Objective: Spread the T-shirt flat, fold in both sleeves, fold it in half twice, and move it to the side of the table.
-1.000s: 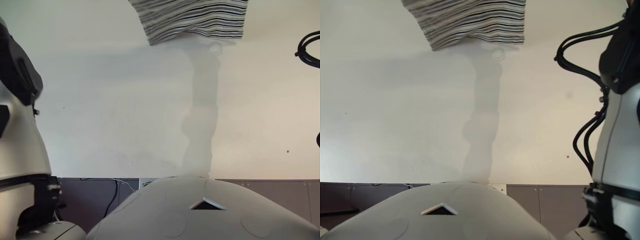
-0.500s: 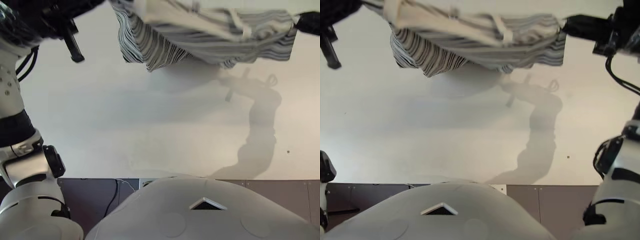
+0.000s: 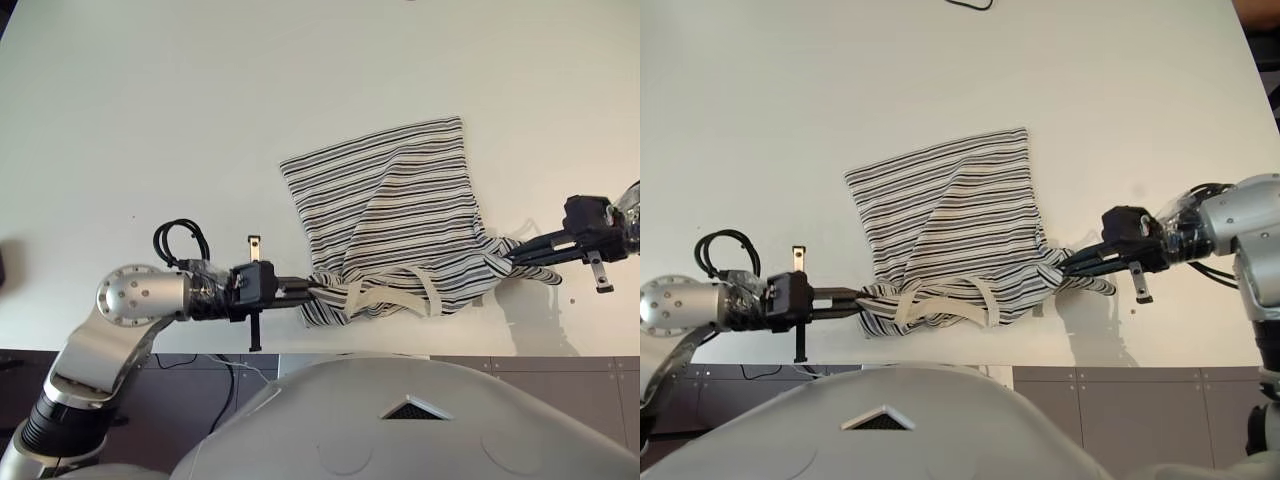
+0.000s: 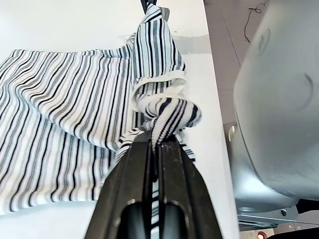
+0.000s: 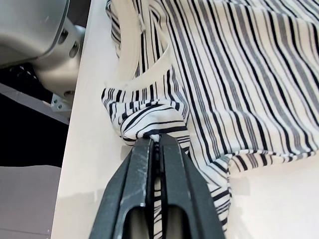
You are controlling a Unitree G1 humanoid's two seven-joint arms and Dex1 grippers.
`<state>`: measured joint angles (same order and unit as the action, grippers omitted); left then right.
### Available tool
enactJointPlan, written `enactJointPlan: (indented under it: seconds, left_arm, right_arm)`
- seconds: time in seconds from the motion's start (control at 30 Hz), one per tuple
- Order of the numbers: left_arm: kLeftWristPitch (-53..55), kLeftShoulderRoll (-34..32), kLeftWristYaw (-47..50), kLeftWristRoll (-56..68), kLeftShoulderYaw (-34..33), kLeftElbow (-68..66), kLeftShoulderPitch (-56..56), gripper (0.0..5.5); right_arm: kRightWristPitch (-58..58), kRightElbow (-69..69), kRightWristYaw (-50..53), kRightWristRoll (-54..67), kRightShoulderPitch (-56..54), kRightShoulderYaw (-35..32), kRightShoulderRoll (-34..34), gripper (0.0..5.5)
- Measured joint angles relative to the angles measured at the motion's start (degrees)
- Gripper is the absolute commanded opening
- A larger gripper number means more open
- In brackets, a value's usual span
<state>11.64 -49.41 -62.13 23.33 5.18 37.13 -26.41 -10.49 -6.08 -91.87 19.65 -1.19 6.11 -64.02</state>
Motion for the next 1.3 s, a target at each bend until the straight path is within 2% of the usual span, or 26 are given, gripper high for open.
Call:
enactJointPlan:
  seconds: [0.13, 0.2, 0.33, 0.4, 0.57, 0.67, 0.73, 0.87, 0.97, 1.07, 1.2, 1.3]
  left_arm:
    - [-3.2, 2.0, 1.4, -2.4, 3.2, -0.2, -5.2, 0.1]
    - [-3.4, 3.0, 2.9, -4.1, 4.5, 0.2, -6.3, 0.41]
    - [-3.2, 3.6, 4.7, -4.6, 5.3, 2.2, -6.9, 1.03]
    - [-2.0, 4.4, 6.7, -1.9, 3.1, 3.8, -6.1, 1.06]
    - [8.8, 4.0, 12.1, 17.5, -7.3, 9.5, 0.6, 1.06]
    - [14.5, 1.7, 15.0, 28.3, -12.5, 10.2, 7.3, 1.06]
    - [14.2, 2.8, 19.7, 21.9, -11.2, 5.0, 13.6, 1.06]
    - [8.1, 5.3, 26.2, -2.4, 1.9, -5.8, 20.2, 1.06]
    - [0.4, 7.9, 27.8, -16.3, 10.5, -14.7, 21.6, 1.06]
    - [-6.8, 7.7, 27.7, -26.1, 14.5, -23.6, 22.6, 1.06]
    - [-13.0, 5.9, 27.6, -34.7, 16.6, -27.8, 22.9, 1.06]
    - [-19.5, 6.1, 29.4, -42.0, 19.4, -33.9, 27.6, 1.06]
  right_arm:
    - [5.2, 2.1, -0.3, -2.0, 0.0, 2.0, -1.6, 0.14]
    - [7.4, 2.1, -0.4, -2.8, 0.1, 3.0, -2.1, 0.1]
    - [11.6, 2.1, -0.4, -4.8, 0.7, 4.3, -3.3, 0.81]
    - [11.9, 2.4, -0.4, -4.2, 0.2, 4.5, -4.7, 1.2]
    - [4.8, 5.4, -0.6, 5.9, -10.8, 4.7, -4.1, 1.2]
    - [-1.5, 11.0, 0.9, 8.7, -20.8, 4.6, 2.7, 1.2]
    - [-2.2, 13.1, 5.3, 7.2, -24.3, 5.0, 8.3, 1.2]
    - [0.6, 17.6, 13.9, -0.7, -25.5, 8.7, 18.2, 1.2]
    - [3.1, 19.9, 15.5, -4.6, -25.4, 10.9, 22.4, 1.2]
    - [7.3, 24.2, 15.6, -9.5, -25.5, 12.8, 23.3, 1.2]
    - [13.4, 29.6, 18.2, -15.4, -26.2, 13.5, 24.7, 1.2]
    - [16.9, 33.8, 21.5, -18.6, -27.1, 14.3, 27.7, 1.2]
